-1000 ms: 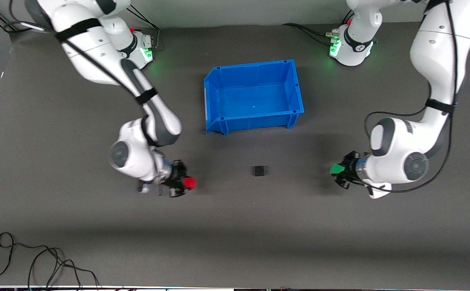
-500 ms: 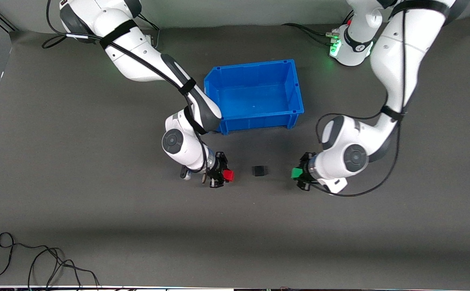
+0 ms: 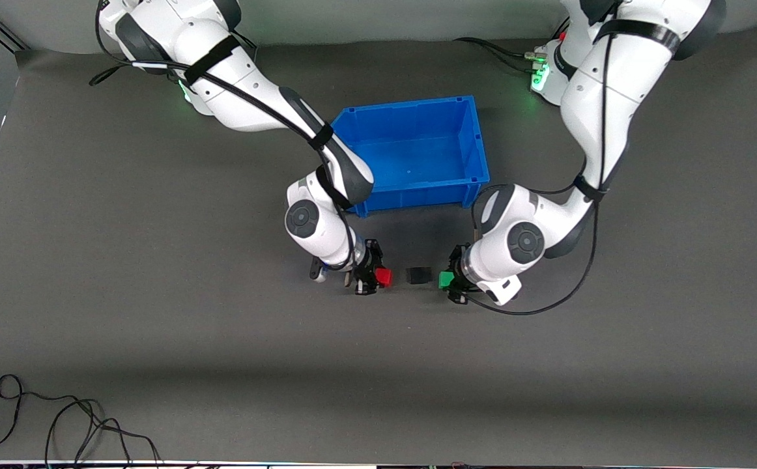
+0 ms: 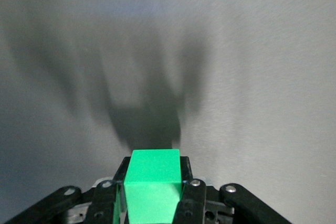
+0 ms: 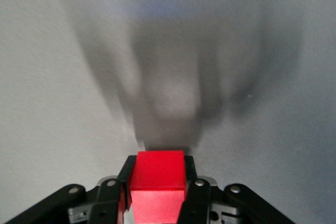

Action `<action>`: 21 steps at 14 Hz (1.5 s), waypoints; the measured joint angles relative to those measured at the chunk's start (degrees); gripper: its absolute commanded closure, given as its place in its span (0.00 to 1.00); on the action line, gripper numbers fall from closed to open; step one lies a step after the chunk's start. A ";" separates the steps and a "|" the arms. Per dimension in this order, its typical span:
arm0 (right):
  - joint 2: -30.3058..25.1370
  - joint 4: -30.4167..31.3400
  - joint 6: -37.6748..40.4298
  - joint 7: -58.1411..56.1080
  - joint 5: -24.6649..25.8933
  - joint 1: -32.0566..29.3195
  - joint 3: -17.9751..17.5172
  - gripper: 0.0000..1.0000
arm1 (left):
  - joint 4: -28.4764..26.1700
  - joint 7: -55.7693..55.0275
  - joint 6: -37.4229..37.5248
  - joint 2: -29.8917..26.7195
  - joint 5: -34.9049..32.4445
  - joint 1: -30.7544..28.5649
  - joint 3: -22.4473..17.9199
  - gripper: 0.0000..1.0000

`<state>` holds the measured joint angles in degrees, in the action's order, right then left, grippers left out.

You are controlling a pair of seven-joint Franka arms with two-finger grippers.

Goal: Attach green and red cubes to black cube
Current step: 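Place the red cube beside the black cube while the left gripper places green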

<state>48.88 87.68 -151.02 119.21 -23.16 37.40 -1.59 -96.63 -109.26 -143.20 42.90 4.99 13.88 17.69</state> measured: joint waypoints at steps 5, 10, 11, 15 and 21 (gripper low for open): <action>1.55 -1.57 0.00 0.00 0.66 1.55 0.20 0.68 | 0.20 -3.20 -3.59 1.26 0.00 4.74 -2.62 1.00; 2.56 -2.83 -0.01 0.00 3.69 2.24 0.21 0.68 | 0.43 -3.65 -3.72 1.32 0.00 5.77 -3.21 1.00; 2.67 -3.02 -0.01 0.00 4.12 2.24 0.21 0.68 | 0.43 -3.66 -3.72 1.32 0.00 5.77 -3.21 1.00; 3.57 -4.50 -0.01 0.00 4.68 2.81 0.21 0.68 | 0.43 -3.68 -3.72 1.32 0.00 5.78 -3.22 1.00; 5.00 -6.81 0.00 0.00 4.68 3.17 0.52 0.36 | 0.43 -3.75 -3.72 1.33 0.00 5.78 -3.23 1.00</action>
<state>53.88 80.87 -151.02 119.22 -18.48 40.57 -1.07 -96.20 -113.02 -146.91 44.23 4.99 19.66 14.46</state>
